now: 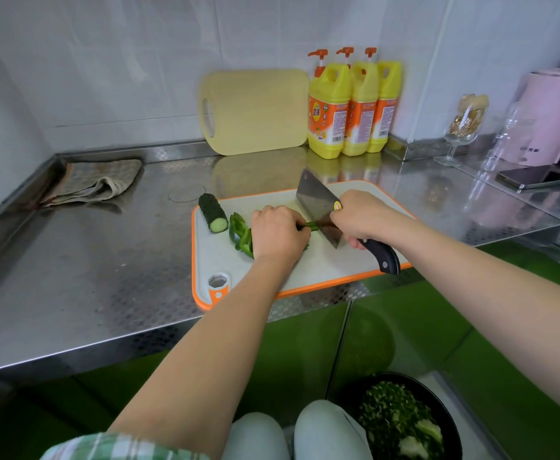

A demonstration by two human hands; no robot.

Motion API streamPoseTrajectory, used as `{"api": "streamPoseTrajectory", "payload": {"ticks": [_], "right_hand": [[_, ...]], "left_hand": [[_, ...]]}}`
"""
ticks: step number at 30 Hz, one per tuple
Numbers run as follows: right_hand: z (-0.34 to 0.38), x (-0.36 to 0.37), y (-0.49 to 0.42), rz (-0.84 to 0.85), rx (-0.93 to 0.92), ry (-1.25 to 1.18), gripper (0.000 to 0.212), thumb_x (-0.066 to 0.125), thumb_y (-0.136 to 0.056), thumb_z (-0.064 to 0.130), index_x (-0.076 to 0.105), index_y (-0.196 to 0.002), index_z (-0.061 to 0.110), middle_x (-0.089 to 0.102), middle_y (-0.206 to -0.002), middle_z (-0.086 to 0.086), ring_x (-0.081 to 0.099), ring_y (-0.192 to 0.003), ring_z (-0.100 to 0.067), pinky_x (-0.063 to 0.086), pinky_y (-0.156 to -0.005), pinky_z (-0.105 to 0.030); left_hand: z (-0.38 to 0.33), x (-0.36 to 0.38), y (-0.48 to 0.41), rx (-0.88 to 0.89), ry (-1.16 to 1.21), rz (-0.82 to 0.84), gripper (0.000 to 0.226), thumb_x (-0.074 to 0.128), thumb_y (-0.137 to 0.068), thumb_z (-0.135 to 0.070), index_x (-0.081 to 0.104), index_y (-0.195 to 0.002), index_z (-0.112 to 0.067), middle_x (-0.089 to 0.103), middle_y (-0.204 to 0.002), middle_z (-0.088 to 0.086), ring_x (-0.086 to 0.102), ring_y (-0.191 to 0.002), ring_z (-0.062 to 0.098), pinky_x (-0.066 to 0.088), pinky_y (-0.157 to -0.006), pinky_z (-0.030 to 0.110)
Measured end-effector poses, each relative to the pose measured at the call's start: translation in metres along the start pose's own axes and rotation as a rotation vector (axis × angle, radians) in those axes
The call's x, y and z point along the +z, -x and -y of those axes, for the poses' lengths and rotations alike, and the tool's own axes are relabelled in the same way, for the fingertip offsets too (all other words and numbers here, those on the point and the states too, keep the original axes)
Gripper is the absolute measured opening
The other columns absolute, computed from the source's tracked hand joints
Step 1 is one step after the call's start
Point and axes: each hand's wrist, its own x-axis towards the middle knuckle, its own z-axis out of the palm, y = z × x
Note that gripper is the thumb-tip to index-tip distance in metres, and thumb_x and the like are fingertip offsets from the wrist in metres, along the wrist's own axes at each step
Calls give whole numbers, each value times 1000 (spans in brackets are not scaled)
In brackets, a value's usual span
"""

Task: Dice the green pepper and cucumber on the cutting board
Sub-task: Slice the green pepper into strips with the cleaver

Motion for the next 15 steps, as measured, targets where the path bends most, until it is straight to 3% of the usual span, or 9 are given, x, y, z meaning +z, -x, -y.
{"api": "streamPoseTrajectory", "payload": {"ticks": [4,10,13,15], "right_hand": [[12,4,3,59,66,174,38,45,-84,2,56,-47,3,49,-28,-3,54,-47,-21,44,-52,-24],[13,13,-6,-57,53,58,35,46,-87,6,55,-54,4,48,-28,-4,60,-53,-30,55,-67,-31],[5,9,-6,-84,12,40,43,42,-91,10,56,-51,4,56,-40,-7,61,-57,-30,57,-74,-33],[6,5,-2,-24,0,87,34,45,-88,4,59,-57,0,63,-51,-11,59,-55,-28,54,-71,-31]], "left_hand": [[0,-1,0,-13,-11,7,16,62,-82,-30,77,-90,-27,72,-89,1,55,-92,27,33,-82,35],[-1,-3,2,-18,5,14,19,60,-82,-25,77,-91,-26,72,-88,2,56,-92,27,32,-81,35],[0,-3,3,-16,26,7,20,60,-82,-23,76,-93,-24,72,-89,2,56,-93,28,32,-81,35],[0,-3,2,-23,37,7,19,60,-82,-22,76,-93,-24,72,-89,3,56,-93,29,32,-82,36]]}}
